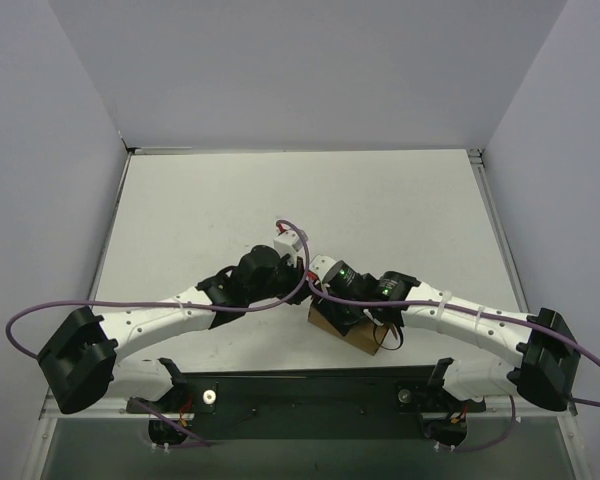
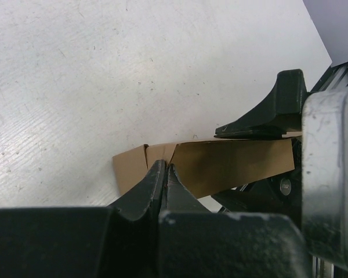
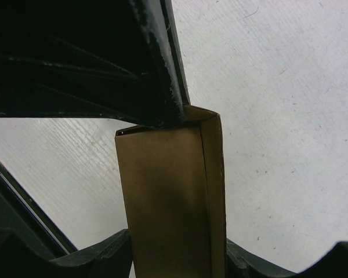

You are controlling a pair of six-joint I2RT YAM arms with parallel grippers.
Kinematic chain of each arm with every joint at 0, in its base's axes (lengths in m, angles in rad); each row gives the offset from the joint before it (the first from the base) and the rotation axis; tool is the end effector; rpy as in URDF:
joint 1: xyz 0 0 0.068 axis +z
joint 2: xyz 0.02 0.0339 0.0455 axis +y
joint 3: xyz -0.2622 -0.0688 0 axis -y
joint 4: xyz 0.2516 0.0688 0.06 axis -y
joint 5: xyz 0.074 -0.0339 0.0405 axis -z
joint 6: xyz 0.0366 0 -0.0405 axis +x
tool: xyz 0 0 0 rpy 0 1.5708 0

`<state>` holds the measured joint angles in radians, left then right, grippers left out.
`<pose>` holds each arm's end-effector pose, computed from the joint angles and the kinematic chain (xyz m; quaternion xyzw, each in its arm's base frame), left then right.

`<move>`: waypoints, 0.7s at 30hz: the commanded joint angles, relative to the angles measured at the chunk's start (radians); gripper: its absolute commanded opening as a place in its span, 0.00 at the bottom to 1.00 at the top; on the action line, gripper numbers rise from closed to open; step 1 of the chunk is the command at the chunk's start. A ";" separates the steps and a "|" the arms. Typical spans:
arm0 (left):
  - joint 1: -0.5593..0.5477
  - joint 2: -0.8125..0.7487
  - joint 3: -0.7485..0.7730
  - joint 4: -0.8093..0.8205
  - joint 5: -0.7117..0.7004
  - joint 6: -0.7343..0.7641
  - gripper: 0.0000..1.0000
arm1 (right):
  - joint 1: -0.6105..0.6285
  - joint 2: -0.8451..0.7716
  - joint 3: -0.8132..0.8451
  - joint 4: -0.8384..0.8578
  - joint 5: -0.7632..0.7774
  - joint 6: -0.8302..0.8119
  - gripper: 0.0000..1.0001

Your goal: Fold the paper box

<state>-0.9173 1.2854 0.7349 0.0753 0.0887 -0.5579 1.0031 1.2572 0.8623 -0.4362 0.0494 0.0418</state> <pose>0.1739 -0.2324 0.2341 0.1751 0.8350 -0.3779 0.3596 0.1461 0.2258 0.2398 -0.4230 0.8306 0.1604 0.3246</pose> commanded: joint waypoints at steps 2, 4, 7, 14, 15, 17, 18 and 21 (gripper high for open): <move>-0.035 -0.001 -0.022 0.046 0.042 -0.054 0.00 | 0.005 0.002 0.003 0.086 0.064 0.006 0.37; -0.040 -0.001 -0.041 0.064 0.043 -0.065 0.00 | 0.003 0.004 0.000 0.088 0.064 0.006 0.37; -0.046 -0.001 -0.060 0.081 0.040 -0.082 0.00 | 0.003 0.005 -0.002 0.091 0.066 0.006 0.36; -0.055 -0.014 -0.097 0.090 0.029 -0.100 0.00 | 0.003 0.005 -0.005 0.091 0.069 0.007 0.36; -0.055 -0.015 -0.101 0.093 0.029 -0.103 0.00 | 0.003 0.004 -0.006 0.091 0.069 0.007 0.36; -0.060 -0.020 -0.111 0.093 0.025 -0.106 0.00 | 0.003 0.007 -0.006 0.093 0.069 0.006 0.36; -0.061 -0.018 -0.118 0.092 0.023 -0.106 0.00 | 0.003 0.008 -0.006 0.094 0.069 0.007 0.36; -0.064 -0.021 -0.132 0.087 0.016 -0.100 0.00 | 0.003 0.010 -0.008 0.096 0.072 0.007 0.36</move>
<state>-0.9451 1.2716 0.6384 0.2119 0.0395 -0.6415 1.0058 1.2579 0.8467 -0.4305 0.0528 0.0471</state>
